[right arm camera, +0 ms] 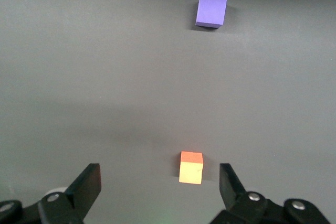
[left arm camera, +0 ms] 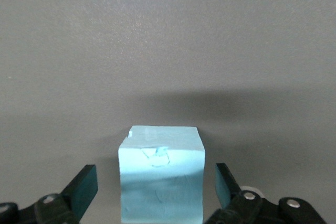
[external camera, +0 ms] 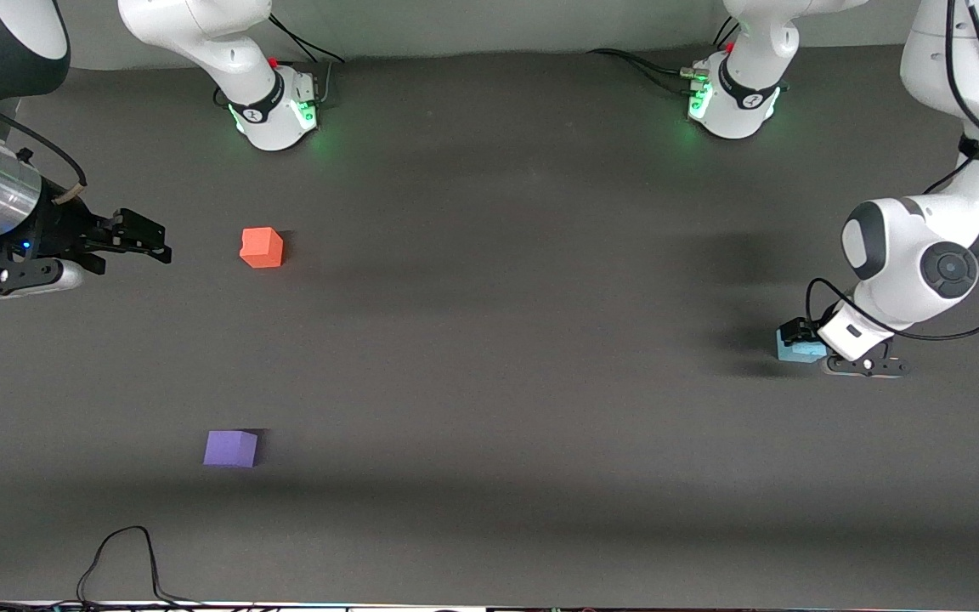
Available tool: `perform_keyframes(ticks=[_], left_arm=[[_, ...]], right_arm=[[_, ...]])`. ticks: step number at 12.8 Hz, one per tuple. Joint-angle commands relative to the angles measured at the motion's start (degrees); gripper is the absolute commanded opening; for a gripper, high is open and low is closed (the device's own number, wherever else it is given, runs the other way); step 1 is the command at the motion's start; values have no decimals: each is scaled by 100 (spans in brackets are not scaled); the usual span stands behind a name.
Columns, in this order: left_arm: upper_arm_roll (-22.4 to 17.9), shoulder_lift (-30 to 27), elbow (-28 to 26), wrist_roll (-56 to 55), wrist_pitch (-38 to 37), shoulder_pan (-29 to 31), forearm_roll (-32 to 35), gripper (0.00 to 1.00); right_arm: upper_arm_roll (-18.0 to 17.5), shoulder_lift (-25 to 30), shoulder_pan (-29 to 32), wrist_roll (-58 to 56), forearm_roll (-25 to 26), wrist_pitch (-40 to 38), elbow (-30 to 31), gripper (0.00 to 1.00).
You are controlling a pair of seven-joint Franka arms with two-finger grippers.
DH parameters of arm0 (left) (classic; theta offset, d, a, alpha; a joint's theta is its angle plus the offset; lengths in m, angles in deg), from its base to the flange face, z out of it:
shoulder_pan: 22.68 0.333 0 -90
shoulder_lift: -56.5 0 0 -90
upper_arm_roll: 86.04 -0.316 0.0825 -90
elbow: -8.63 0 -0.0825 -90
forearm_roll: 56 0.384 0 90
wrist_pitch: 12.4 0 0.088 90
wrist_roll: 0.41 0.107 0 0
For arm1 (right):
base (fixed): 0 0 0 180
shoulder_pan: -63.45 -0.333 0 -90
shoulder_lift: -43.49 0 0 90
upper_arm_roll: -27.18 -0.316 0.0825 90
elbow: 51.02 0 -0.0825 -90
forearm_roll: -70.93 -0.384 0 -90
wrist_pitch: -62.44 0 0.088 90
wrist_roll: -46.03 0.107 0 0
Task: Place blue block between orange and purple blocks
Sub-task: 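Lower the left gripper and close it on the blue cube, then carry the blue cube to the table middle and release it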
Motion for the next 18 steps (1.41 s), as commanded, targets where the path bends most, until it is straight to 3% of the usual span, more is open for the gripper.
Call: perform_keyframes(ticks=[1, 4, 5, 7, 8, 10, 11, 14, 18], left_arm=[[-10, 28, -339, 67, 488, 12, 34, 100], [-10, 20, -366, 32, 350, 56, 34, 100], [-10, 20, -366, 14, 288, 56, 34, 88], [-10, 20, -358, -3, 270, 48, 34, 47], [-10, 20, -358, -12, 270, 48, 34, 35], [-19, -50, -236, -4, 122, 48, 25, 35], [-19, -164, 53, 14, -401, 56, 25, 35], [-19, -384, 1842, -30, -2991, 74, 25, 35], [225, -385, 3559, -774, -5043, -240, -72, 36]], right_arm=[[16, 63, 9, -68, -112, 30, -33, 100], [16, 116, 17, -68, -103, -40, -112, 100], [16, 116, 9, -42, -103, -40, -112, 100], [-45, 107, -9, 20, -103, -23, -130, 100], [-45, 98, -9, 20, -112, -22, -121, 100], [-45, 98, 0, 11, -112, 13, -173, 100], [-28, 46, 17, -6, -112, 13, -243, 100], [8, 10, 17, -59, -112, 30, -262, 100], [-19, -16, 0, -15, -94, 22, -244, 100]])
